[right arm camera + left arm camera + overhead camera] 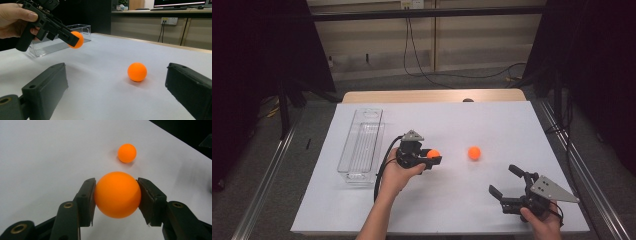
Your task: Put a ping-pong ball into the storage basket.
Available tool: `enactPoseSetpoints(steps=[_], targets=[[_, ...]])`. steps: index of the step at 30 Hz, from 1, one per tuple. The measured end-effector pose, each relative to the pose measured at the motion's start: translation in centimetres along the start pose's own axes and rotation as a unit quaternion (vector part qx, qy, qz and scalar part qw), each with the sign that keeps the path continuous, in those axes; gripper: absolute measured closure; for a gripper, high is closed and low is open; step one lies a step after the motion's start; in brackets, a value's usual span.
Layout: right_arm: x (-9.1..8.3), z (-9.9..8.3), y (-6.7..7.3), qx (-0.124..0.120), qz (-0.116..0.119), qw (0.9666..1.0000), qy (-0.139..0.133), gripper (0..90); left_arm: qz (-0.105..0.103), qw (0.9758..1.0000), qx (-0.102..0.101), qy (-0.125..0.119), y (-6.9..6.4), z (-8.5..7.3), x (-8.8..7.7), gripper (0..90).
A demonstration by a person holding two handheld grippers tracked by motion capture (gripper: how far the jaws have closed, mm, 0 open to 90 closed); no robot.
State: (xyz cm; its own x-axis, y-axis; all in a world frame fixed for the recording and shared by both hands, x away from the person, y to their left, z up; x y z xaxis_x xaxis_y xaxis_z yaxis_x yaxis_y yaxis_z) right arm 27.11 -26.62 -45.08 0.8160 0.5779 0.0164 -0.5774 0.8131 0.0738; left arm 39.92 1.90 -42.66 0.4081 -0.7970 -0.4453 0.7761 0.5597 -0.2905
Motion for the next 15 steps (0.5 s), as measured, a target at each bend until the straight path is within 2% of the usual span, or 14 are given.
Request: enactPoseSetpoints(steps=[15], targets=[[0.18, -0.05, 0.13, 0.000, 0.003, 1.0000, 0.002, 3.7, 0.009, 0.9999, 0.002, -0.007, 0.59, 0.22, -0.70, 50.9]])
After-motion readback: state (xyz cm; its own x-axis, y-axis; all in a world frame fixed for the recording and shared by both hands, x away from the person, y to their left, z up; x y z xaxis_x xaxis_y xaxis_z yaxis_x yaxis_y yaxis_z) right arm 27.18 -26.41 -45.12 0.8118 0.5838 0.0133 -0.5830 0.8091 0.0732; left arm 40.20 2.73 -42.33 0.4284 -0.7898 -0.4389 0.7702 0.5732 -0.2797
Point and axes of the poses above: each handheld gripper's, and its own axes: x roughly forward along the jaws, z roughly out of its top, y roughly to its left, the point moved 4 cm from there along x, roughly forward along the jaws, and after that the axes turned 10 degrees about -y, right-handed, at the moved point
